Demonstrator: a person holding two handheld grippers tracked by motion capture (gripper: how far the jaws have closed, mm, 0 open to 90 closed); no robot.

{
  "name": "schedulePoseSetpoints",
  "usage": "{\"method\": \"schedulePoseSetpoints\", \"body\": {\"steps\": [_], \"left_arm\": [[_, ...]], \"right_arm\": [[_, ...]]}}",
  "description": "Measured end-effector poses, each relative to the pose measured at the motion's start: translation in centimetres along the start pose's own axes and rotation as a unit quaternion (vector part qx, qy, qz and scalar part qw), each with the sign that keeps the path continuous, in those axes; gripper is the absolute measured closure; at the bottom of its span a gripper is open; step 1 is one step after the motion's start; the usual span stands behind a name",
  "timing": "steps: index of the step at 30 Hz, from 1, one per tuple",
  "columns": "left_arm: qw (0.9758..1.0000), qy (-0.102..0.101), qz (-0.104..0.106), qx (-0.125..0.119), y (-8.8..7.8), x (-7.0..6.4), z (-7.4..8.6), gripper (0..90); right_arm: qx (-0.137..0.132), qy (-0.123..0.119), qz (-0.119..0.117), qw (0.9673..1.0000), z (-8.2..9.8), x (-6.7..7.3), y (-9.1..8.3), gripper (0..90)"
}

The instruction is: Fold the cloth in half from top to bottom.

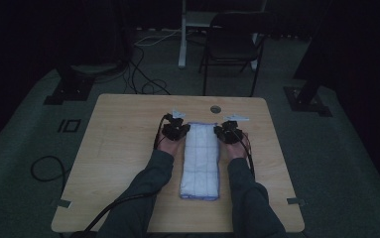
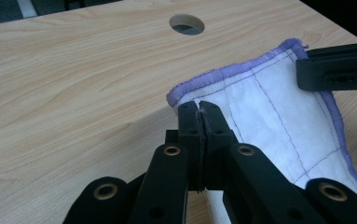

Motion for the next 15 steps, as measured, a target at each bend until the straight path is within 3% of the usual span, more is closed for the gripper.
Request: {"method": "schedulePoseSetpoints", "body": {"steps": [15], "left_arm": [[0.9998,0.012,0.003,-0.018,-1.2,-0.6,-0.6,89.5]], "right_arm": [[-0.024,-0.001,-0.015,0.9996,-0.6,-0.1,-1.8,83.9]]}}
Point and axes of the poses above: each handheld gripper's, and its own axes: y roughly forward along the jaws, z roughly out of its underside, x roughly to its left, the point moved 2 cm from there along y, roughly forward along the jaws, and after that the axes turned 8 degrees about z, right-handed, at the moved point
